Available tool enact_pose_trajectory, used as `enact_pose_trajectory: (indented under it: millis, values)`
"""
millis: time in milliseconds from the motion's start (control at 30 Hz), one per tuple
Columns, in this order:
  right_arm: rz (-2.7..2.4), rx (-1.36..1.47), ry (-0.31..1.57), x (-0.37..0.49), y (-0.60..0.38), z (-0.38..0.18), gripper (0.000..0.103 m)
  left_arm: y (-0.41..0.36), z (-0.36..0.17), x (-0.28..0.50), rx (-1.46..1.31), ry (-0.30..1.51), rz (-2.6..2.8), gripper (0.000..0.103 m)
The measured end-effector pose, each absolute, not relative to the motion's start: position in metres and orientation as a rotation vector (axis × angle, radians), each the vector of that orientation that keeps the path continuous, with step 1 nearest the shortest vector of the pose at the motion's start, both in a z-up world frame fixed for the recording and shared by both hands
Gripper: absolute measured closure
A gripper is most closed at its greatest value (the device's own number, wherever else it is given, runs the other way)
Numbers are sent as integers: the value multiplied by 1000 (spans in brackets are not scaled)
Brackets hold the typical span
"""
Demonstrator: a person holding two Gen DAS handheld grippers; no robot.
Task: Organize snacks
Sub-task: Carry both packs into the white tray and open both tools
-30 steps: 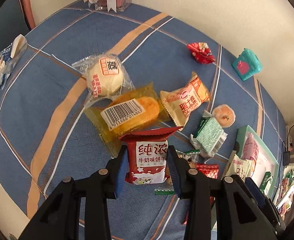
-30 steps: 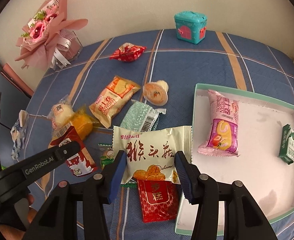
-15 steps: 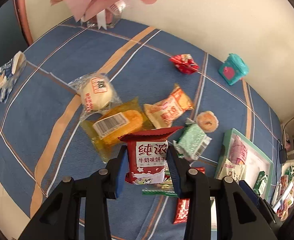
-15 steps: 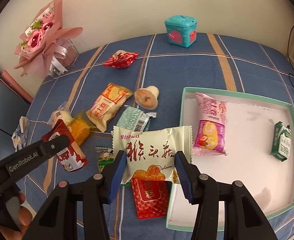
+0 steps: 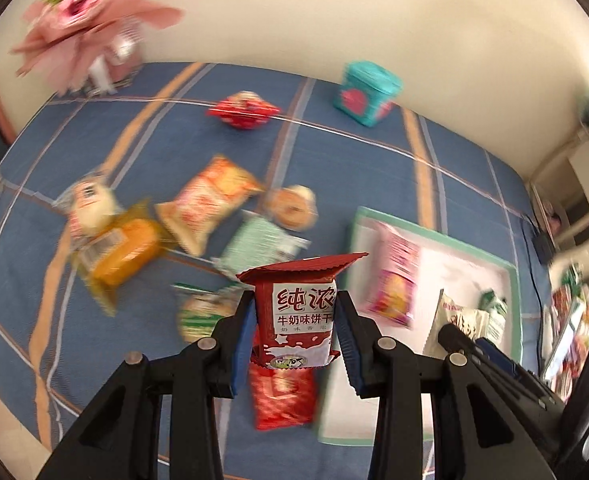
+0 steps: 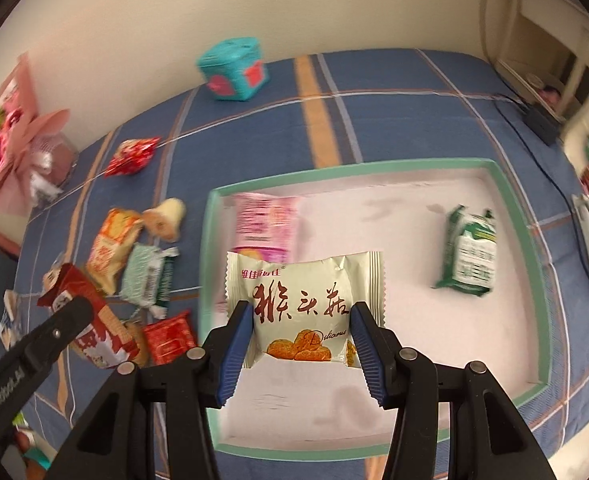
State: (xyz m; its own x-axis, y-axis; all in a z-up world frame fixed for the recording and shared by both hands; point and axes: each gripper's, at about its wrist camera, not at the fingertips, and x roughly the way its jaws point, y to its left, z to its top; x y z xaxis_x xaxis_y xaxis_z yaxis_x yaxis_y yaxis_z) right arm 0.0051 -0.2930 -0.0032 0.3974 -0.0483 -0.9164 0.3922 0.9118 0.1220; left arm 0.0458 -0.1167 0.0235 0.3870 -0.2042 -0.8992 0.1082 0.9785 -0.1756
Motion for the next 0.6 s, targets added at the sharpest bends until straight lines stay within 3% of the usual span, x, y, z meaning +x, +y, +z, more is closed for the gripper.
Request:
enact_pose_trajectory:
  millis: [600]
  values:
    - [-497, 431, 1145, -42, -399, -4, 50, -230, 6, 5, 132, 1200, -381, 63]
